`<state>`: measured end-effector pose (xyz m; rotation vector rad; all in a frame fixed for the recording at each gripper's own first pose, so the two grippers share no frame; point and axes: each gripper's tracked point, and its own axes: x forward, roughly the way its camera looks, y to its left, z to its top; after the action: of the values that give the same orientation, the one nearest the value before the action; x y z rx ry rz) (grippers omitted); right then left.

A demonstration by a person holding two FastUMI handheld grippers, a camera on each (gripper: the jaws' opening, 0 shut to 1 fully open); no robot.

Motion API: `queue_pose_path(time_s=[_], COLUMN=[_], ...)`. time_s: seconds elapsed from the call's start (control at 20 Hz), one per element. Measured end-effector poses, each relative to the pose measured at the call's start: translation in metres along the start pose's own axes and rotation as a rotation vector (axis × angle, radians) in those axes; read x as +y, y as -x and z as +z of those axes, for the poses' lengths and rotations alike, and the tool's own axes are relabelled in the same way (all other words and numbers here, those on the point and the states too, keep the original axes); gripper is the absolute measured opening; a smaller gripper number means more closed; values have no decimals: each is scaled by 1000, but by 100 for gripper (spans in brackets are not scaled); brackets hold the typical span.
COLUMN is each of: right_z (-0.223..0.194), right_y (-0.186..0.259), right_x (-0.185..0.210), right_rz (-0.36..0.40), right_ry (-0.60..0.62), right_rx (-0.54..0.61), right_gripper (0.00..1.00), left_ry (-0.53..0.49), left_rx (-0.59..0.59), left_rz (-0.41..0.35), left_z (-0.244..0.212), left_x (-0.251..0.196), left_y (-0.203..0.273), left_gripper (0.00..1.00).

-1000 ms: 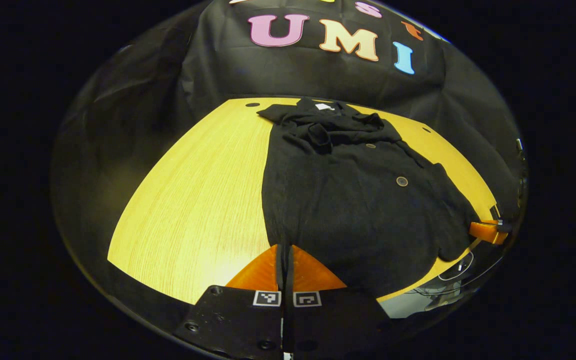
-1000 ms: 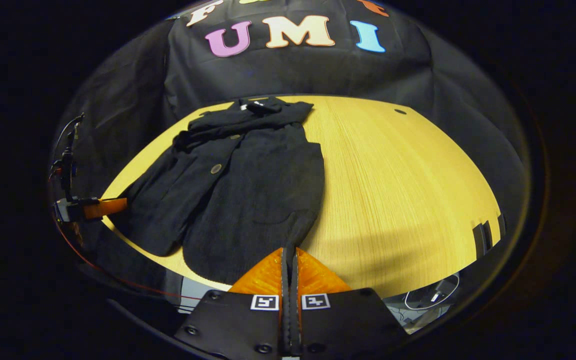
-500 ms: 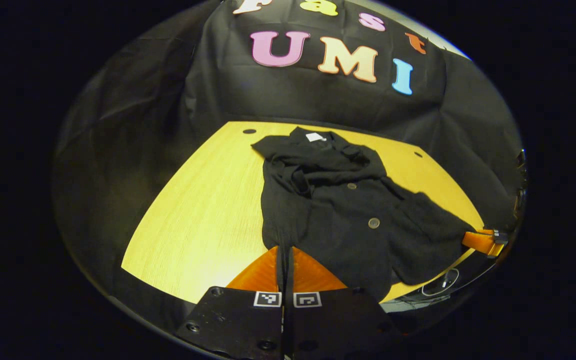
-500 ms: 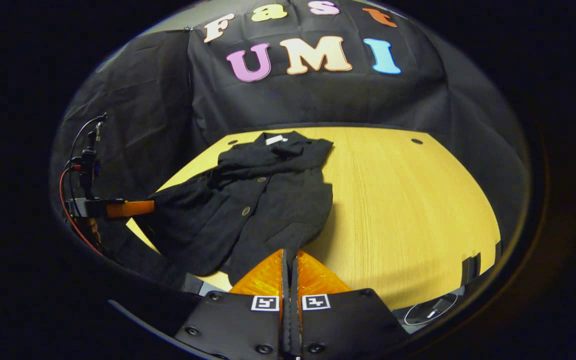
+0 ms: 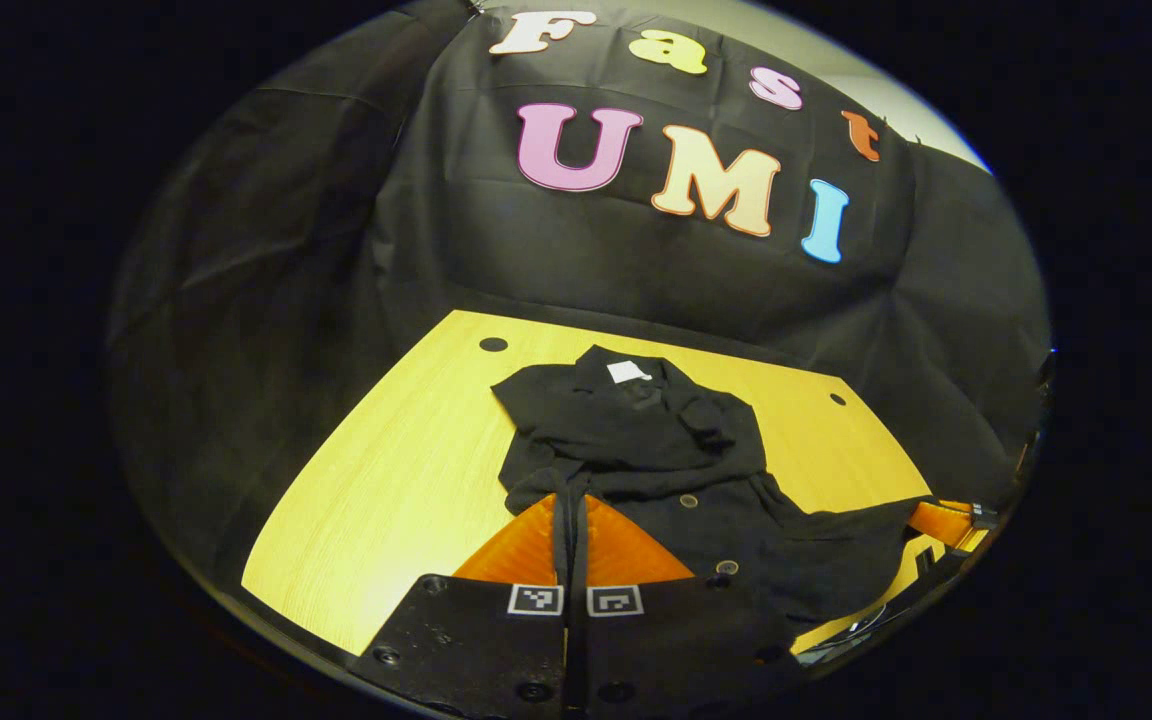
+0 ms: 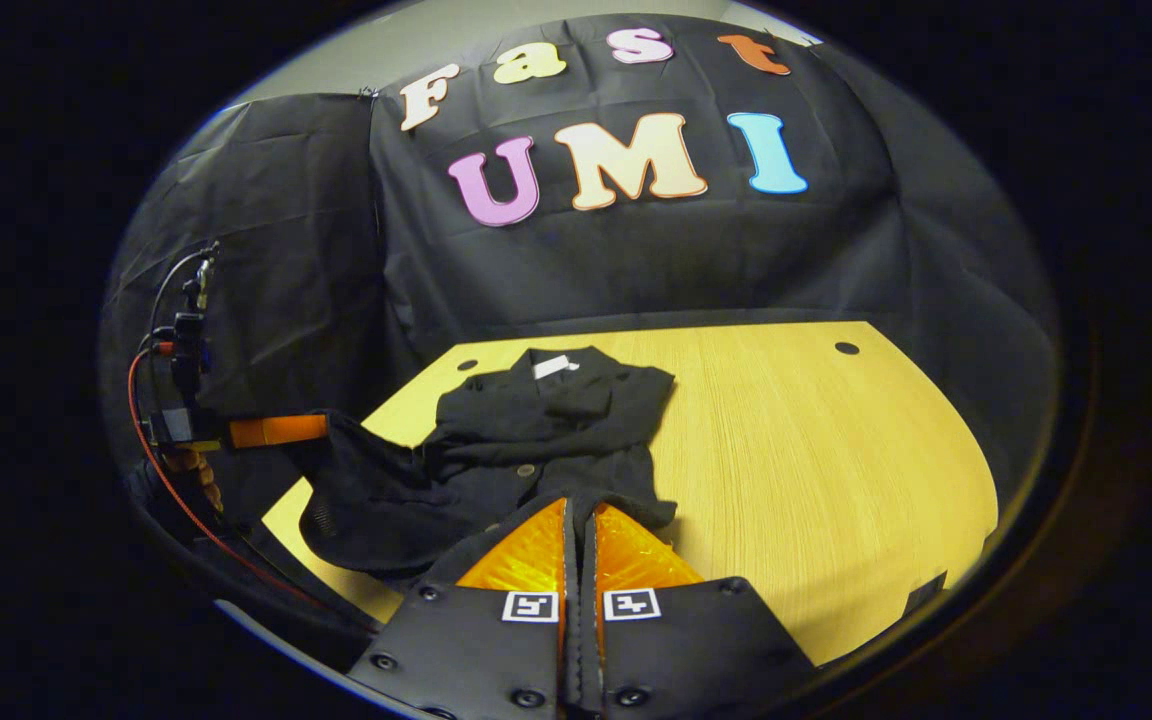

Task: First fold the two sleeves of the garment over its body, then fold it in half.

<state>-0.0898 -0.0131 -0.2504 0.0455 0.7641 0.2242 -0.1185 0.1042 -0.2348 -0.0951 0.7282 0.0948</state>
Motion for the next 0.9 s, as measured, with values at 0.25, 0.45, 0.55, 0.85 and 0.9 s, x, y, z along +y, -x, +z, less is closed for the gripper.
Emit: queue_pose_path(time_s=[0.25, 0.45, 0.55, 0.85, 0.9], right_z=[60, 100, 115, 156, 159], right_y=[-29, -58, -72, -116, -124], right_x=[6, 10, 11, 4, 0], right_rz=[-2, -16, -28, -101, -113], right_ry=[26, 54, 68, 112, 112], right_rx=[-89, -146, -161, -216, -209], right_gripper=[2, 2, 2, 2, 2], left_ry=[-8, -10, -18, -41, -61], left_rx=[-38, -75, -100, -148, -145], left_rz=[-9, -21, -32, -55, -59], left_z=[37, 69, 86, 132, 135], left_x=[4, 8, 9, 15, 14], left_y=[-31, -59, -74, -137, -148], left_gripper=[0, 0, 0, 0, 0])
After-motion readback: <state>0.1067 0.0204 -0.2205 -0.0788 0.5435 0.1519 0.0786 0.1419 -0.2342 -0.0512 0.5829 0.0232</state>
